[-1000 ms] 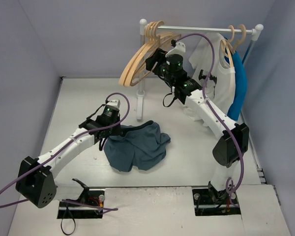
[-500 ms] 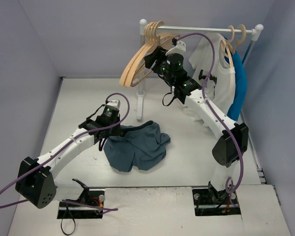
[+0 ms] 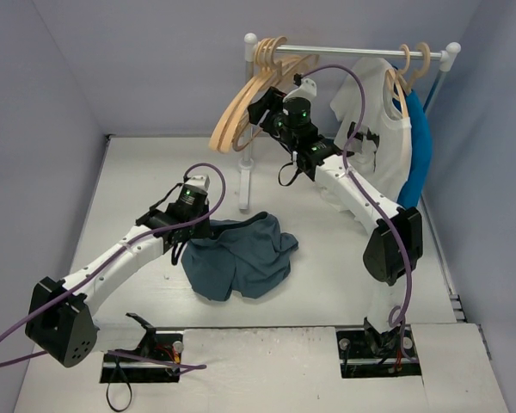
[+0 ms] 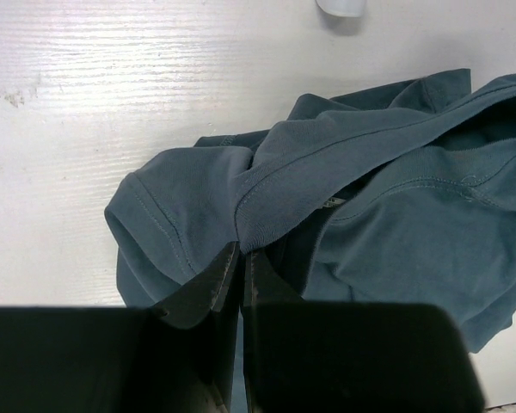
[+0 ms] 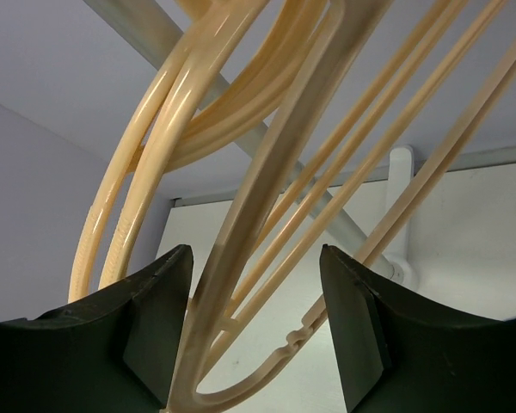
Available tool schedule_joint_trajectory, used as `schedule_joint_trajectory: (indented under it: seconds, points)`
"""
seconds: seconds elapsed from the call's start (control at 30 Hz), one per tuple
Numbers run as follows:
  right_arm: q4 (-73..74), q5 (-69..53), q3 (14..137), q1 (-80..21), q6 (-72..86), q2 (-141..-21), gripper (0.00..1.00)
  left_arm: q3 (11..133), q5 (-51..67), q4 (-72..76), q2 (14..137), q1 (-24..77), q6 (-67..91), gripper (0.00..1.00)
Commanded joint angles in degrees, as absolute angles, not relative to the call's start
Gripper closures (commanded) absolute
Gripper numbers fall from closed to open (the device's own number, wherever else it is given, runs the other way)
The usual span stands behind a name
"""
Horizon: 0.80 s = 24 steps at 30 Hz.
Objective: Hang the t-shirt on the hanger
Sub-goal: Move the hanger to the clothesline.
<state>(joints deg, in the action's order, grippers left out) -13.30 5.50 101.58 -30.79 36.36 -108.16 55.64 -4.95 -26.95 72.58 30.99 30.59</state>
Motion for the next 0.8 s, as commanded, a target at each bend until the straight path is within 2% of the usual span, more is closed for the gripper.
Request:
schedule_joint_trajectory:
  seconds: [0.0, 0.07, 0.37, 0.53, 0.77]
  points:
    - [-19.38, 5.83, 104.21, -30.76, 37.83, -107.45, 0.44, 56.69, -5.94, -25.93, 70.49, 30.5, 30.19, 1.0]
    - [-19.34, 6.55, 103.84, -30.76, 37.77, -107.29, 0.47, 56.69, -6.06, -25.9, 70.46, 30.41, 30.15, 1.0]
    - [-19.34, 8.35, 99.64, -30.73, 35.77, -103.37, 0.78, 56.69, -6.06, -25.84, 70.49, 30.41, 30.15, 1.0]
    - [-19.34, 9.14, 94.63, -29.78, 35.34, -97.73, 0.91, 57.04, -5.71, -25.84, 71.02, 30.41, 30.06, 1.0]
    - [-19.25, 5.91, 87.52, -25.06, 37.23, -89.12, 0.92, 57.22, -5.2, -25.75, 71.61, 30.32, 30.15, 1.0]
